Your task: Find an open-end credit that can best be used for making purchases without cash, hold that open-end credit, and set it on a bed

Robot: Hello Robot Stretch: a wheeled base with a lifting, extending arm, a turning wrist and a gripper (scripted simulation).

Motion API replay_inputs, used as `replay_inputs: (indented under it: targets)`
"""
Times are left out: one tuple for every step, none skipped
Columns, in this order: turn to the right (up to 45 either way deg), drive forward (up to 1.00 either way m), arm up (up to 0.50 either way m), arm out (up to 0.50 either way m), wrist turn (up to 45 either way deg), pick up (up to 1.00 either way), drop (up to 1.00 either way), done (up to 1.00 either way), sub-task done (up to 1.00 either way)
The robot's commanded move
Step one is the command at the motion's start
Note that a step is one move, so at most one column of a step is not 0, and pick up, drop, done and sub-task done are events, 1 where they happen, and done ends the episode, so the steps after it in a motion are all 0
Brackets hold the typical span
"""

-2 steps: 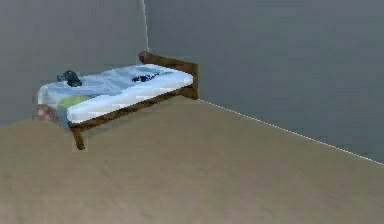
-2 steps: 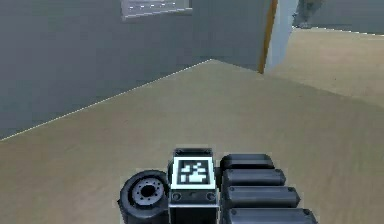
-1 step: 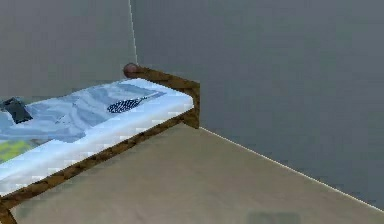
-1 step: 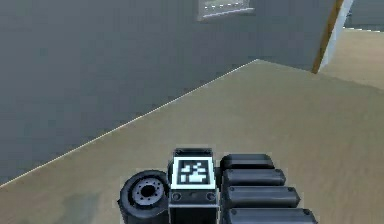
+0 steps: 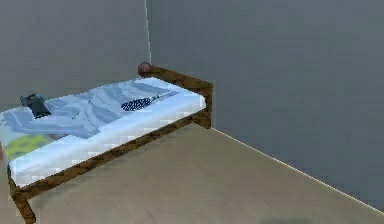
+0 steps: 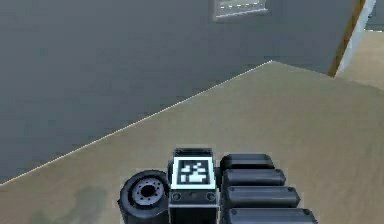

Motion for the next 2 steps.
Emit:
replay_inputs:
  targets:
    - [0.0, 1.0, 0.0, 0.0, 0.0, 0.0, 0.0, 0.0, 0.0]
    - [-3.0, 0.0, 0.0, 0.0, 0.0, 0.0, 0.0, 0.0, 0.0]
